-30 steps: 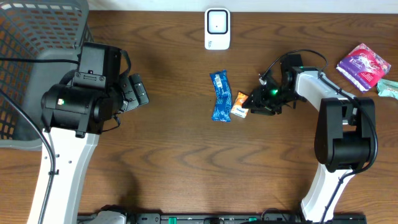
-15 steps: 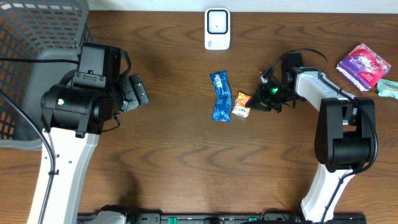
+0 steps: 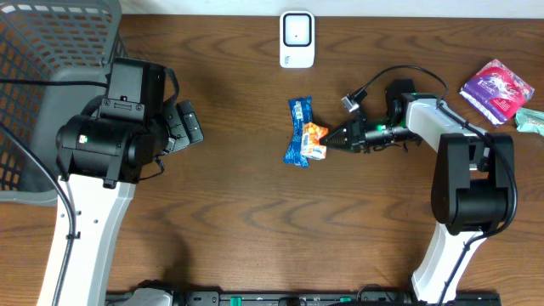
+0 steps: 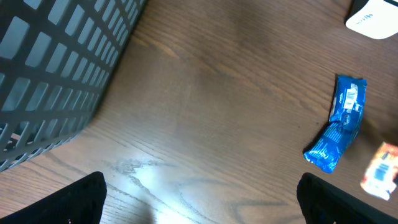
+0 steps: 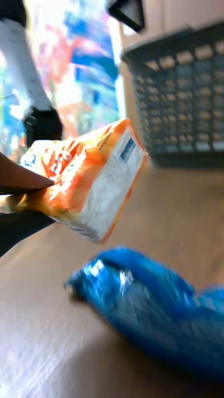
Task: Scan the item barcode
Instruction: 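Lift the orange pack up to the scanner with the right gripper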
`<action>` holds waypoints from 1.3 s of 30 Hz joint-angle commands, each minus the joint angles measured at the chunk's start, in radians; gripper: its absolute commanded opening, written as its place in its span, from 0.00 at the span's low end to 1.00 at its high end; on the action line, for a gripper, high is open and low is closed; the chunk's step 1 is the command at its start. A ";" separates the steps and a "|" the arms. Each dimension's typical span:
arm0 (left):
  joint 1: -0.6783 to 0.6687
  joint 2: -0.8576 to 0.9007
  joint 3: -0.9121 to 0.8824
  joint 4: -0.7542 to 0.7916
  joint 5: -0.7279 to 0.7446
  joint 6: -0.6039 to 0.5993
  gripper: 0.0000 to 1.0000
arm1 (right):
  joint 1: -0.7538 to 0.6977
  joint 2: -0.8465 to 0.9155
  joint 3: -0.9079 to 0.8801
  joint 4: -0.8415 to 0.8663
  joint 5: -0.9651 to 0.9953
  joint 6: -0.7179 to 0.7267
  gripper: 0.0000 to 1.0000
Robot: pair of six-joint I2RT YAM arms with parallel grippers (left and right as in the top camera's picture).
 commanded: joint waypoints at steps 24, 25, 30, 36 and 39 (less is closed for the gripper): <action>0.003 -0.008 0.006 -0.003 -0.017 0.006 0.98 | 0.074 0.001 0.031 -0.213 -0.150 -0.432 0.01; 0.003 -0.008 0.006 -0.003 -0.017 0.006 0.98 | 0.074 0.001 0.043 -0.159 -0.115 -0.325 0.01; 0.003 -0.008 0.006 -0.003 -0.017 0.006 0.98 | 0.105 0.001 0.112 0.093 0.473 0.414 0.01; 0.003 -0.008 0.006 -0.003 -0.017 0.006 0.98 | 0.174 0.001 0.311 0.095 0.765 0.497 0.01; 0.003 -0.008 0.006 -0.003 -0.017 0.006 0.98 | 0.192 0.001 0.428 0.088 0.879 0.532 0.01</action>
